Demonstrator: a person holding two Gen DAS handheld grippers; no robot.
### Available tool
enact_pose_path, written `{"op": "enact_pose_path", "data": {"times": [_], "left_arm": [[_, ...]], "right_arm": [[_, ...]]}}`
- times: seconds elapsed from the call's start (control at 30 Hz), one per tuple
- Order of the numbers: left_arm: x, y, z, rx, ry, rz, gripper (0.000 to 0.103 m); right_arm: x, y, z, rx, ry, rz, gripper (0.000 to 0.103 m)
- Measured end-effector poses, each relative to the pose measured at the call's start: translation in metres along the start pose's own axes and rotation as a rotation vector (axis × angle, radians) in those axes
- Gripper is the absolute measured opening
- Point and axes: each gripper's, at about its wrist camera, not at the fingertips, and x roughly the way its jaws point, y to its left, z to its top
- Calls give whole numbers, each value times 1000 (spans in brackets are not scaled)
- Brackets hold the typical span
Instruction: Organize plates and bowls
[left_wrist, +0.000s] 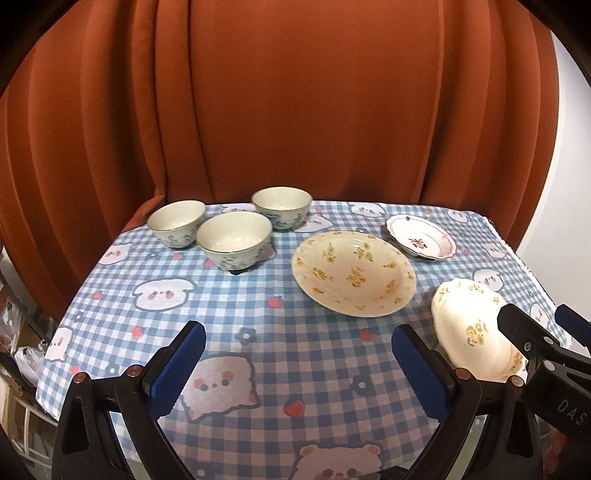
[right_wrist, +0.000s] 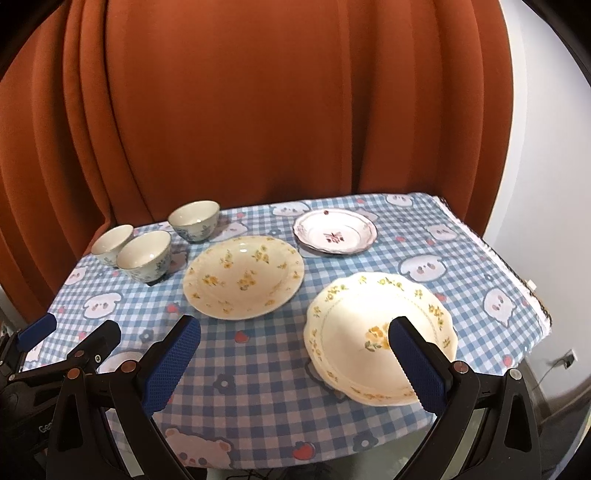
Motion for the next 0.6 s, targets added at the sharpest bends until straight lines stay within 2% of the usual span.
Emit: {"op": "enact_pose_path", "data": {"times": [0.27,0.6], "left_arm": [[25,-41,7,28,38,-22,100],[75,-117,19,22,121,-11,94]], "right_arm": [[17,-29,6,28,23,-47,103],[67,-107,27,28,79,-33,102]]}}
